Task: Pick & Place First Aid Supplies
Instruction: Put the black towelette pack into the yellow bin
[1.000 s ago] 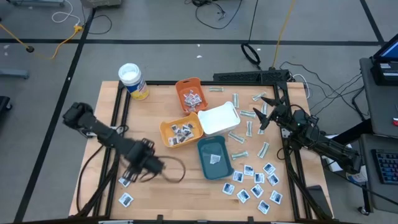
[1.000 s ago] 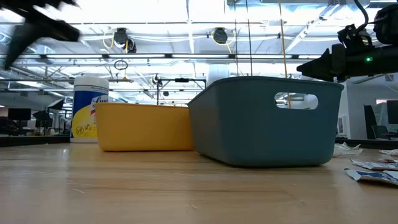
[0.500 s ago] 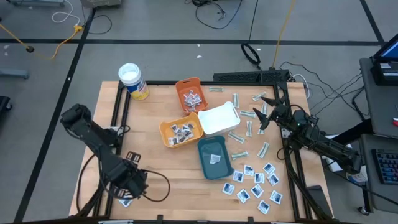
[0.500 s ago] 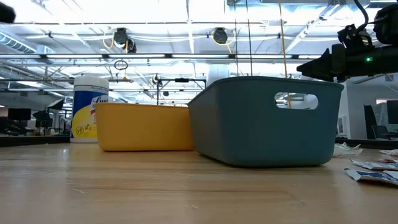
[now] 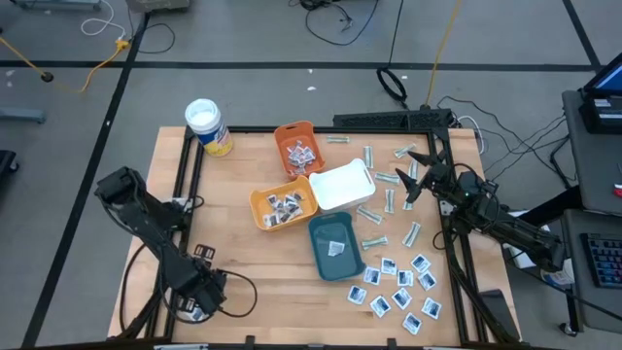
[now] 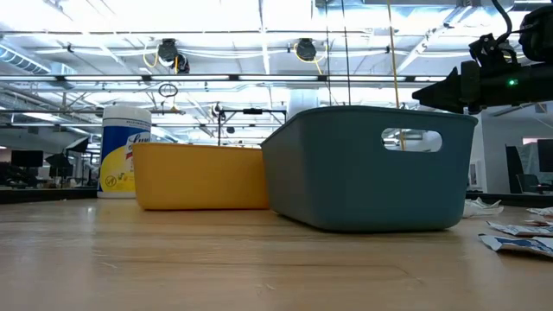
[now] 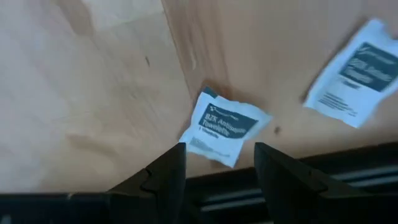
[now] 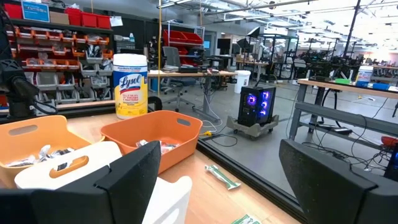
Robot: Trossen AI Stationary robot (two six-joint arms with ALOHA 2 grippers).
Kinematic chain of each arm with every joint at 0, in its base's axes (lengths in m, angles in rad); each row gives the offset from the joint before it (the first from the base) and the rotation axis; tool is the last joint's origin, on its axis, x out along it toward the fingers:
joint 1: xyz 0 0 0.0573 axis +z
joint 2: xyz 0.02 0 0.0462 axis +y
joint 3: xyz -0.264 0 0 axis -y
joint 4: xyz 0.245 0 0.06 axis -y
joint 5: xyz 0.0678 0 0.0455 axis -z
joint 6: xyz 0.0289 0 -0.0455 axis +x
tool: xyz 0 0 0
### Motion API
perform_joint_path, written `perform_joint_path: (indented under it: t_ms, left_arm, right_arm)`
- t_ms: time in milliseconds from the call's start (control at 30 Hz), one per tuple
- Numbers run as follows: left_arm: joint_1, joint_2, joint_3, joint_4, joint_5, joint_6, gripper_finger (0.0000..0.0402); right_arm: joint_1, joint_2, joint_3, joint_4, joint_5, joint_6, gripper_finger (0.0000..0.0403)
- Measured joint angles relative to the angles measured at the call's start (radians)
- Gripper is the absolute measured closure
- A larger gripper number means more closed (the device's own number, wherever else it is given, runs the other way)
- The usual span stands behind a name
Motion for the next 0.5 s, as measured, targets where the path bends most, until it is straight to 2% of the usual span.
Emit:
perform_joint_path:
  t_ms: [300,433,500]
  left_arm:
    - [-0.018,-0.001,-0.129,0.236,0.012,-0.068,0.0211]
    - [-0.021,-0.004,-0.141,0.267,0.006,-0.076,0.0215]
    - [-0.02,-0.004,-0.142,0.272,0.003,-0.079,0.0231]
  right_arm:
    - [0.0,0.0,0.0,0.0,0.0,0.0,0.008]
    - [0.0,0.0,0.0,0.0,0.0,0.0,0.008]
    - [0.0,0.0,0.0,0.0,0.0,0.0,0.008]
